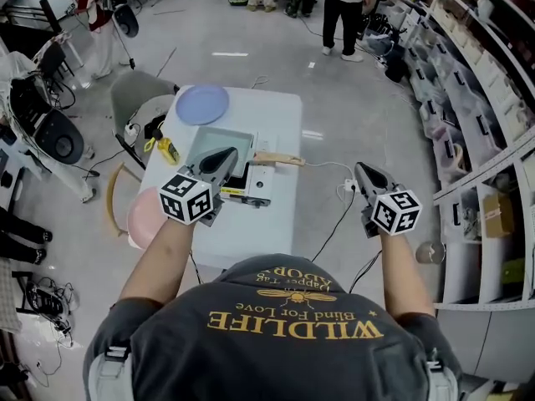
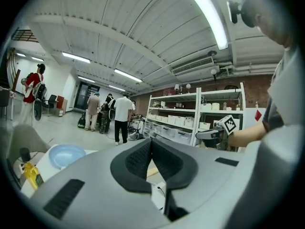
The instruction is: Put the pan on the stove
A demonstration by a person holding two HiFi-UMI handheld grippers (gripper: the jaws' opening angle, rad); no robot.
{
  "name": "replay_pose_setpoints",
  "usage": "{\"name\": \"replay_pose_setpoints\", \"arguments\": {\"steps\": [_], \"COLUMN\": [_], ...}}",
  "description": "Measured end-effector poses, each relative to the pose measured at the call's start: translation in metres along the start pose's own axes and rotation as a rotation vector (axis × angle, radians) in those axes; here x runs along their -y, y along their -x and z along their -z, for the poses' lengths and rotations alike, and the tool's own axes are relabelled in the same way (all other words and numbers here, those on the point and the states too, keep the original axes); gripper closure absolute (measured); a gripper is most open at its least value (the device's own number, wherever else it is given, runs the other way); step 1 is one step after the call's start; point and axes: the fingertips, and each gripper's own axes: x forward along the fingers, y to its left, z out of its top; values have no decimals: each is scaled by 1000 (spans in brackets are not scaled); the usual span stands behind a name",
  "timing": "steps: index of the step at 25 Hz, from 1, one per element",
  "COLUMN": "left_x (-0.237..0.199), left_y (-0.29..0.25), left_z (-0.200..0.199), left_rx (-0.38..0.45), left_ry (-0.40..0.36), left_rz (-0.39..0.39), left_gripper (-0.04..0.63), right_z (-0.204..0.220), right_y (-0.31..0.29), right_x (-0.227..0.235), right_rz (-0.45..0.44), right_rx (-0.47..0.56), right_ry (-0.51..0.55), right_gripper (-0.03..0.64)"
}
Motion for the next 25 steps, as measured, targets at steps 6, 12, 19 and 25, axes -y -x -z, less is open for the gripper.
{"name": "replay_pose_setpoints", "arguments": {"steps": [6,12,19,25], "left_x": [-2,-7,1,5], "left_y": [17,24,17,16], "left_z": [-4,-5,-2,2], "left_rx": [23,19,6,-1], "left_ry": [-6,18,-6,2], "left_rz": [-32,-46,-26,-22], "left_gripper": [595,595,595,595], "right_z": [1,-1,7,9], "right_y": [6,11,11,11], "right_x": [-4,-5,-3,-3], "right_rz": [-18,-19,-19,-25], "right_rx": [10,14,8,2], "right_ry": [-12,-34,-48,-43], "right_gripper": [617,617,617,617]}}
